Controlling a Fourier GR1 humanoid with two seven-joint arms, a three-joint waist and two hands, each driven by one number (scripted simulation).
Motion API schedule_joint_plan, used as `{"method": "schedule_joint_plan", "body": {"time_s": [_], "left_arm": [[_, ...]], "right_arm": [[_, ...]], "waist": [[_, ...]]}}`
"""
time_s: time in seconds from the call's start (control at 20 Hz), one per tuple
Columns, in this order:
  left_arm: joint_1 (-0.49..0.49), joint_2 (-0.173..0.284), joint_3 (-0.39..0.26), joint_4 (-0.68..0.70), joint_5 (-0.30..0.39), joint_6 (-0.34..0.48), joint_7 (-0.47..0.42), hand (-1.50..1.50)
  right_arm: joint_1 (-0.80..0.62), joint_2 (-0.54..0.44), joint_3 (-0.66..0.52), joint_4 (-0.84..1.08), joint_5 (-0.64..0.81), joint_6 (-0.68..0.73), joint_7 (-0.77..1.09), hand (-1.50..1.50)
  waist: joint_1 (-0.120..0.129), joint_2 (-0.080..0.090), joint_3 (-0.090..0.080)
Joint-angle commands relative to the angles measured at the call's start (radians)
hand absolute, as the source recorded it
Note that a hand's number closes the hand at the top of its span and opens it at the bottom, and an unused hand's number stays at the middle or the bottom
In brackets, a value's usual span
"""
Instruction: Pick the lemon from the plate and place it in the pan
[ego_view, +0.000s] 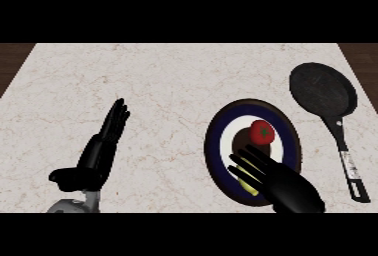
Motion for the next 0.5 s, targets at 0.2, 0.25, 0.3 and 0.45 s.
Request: {"method": "schedule_joint_plan", "body": {"time_s": [0.2,0.25,0.3,0.45], "left_arm": [[-0.014,-0.011,0.087,0.03,-0.012,-0.083,0.006,0.0],[0.022,-0.073,0.023,0.074,-0.071,-0.036,-0.064,0.0],[0.006,-0.049,0.058,0.031,-0.034,-0.074,-0.012,0.0],[0.033,-0.042,0.07,0.068,-0.029,-0.105,-0.065,0.0]], "right_arm": [[-0.077,0.123,-0.002,0.108,0.092,0.021,0.029,-1.5],[-0.11,0.115,-0.038,0.161,0.078,0.024,0.012,-1.5],[-0.069,0.13,-0.032,0.188,0.097,-0.048,0.01,-1.5],[-0.123,0.153,-0.041,0.259,0.118,-0.031,0.016,-1.5]], "waist": [[0.0,0.001,0.0],[0.001,0.001,0.0],[0.0,0.001,0.0],[0.003,0.001,0.0]]}}
